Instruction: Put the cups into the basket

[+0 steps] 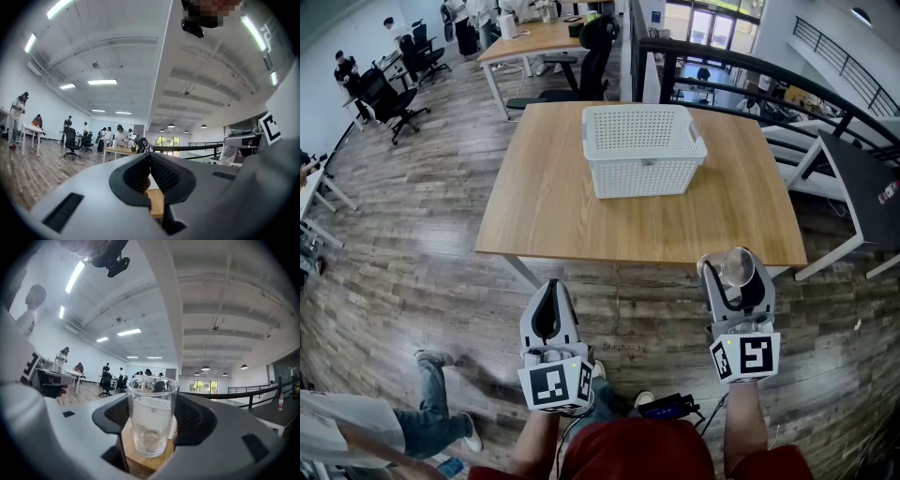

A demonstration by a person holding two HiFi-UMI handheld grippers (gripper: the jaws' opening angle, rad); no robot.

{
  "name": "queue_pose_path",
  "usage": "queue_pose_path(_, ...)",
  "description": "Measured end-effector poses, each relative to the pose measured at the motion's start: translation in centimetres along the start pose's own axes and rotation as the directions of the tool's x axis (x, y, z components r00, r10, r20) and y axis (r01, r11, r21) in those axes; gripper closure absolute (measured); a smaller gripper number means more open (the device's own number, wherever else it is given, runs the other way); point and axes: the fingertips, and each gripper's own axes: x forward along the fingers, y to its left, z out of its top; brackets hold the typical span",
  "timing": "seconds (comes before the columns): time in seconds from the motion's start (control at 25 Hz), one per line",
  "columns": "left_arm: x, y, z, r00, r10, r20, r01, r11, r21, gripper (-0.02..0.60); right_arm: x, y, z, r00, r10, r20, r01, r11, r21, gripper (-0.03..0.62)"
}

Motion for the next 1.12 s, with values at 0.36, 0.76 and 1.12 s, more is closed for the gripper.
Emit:
queue_pose_path(0.36, -6.4, -6.6, 1.5, 1.0, -0.002, 0.022, 0.001, 0.999, 0.036, 0.575, -8.3, -1.2, 0.7, 1.0, 0.014, -0.011, -0.013, 1.0, 0.021, 0.318)
queue_pose_path(0.76, -9.1, -6.8, 2.1, 0.999, -0.001, 0.032, 0.0, 0.999, 0.032, 0.575, -10.7, 0.1, 1.3, 1.0, 0.014, 0.007, -0.014, 0.999, 0.034, 0.318)
queue_pose_path(1.12, -9.3, -8.2, 2.5, 0.999, 0.016, 0.037, -0.017, 1.0, 0.02, 0.575, -11.0, -0.5, 1.6, 0.998, 0.058, 0.025, -0.059, 0.998, 0.037, 0.318)
